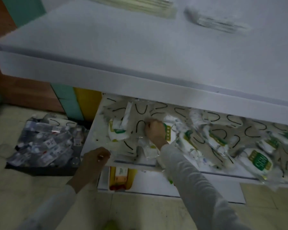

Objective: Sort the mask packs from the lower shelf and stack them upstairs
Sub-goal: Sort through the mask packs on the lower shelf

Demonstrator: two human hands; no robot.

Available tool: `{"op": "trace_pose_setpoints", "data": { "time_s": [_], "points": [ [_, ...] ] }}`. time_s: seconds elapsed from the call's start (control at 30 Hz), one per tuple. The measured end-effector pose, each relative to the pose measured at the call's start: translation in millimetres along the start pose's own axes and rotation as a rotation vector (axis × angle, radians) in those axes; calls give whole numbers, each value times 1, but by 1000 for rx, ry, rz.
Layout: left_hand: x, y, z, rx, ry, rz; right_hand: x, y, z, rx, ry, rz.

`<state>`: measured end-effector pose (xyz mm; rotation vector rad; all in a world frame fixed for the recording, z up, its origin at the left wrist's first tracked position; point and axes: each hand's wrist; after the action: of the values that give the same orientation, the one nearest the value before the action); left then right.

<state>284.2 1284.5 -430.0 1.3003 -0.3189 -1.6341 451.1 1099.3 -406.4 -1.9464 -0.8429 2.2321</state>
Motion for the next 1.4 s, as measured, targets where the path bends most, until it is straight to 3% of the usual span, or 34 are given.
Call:
{"op": "trace_pose_setpoints", "data": {
  "time_s": [0.17, 0.37, 0.5, 0.67, 0.93, 1.13, 1.4],
  "points": [
    [-3, 15, -34, 4, 61, 27, 32, -18, -16, 150, -45, 78],
    [11, 36, -50, -47, 18, 117, 42, -26, -17, 323, -47, -154],
    [20, 42, -48, -41, -28, 130, 34, -23, -19, 321, -98, -198],
    [22, 42, -49, -67, -20, 152, 38, -26, -16, 278, -117, -14],
    [25, 34, -47, -68, -43, 163, 43, -31, -17, 386, -20, -269],
    [25, 32, -47, -76, -39, 176, 51, -40, -13, 330, -63, 43],
    [27, 25, -45, -111, -51, 180, 57, -47, -11, 342, 45, -68]
  ]
}}
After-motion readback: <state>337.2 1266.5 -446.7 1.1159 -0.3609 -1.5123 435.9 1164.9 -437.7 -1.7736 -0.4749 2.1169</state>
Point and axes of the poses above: each hand's wrist, its own z-axis away from the middle knuckle, its own x-axis out of the palm, y = z × x, and after that the axes turned 12 degrees about -x, right-handed
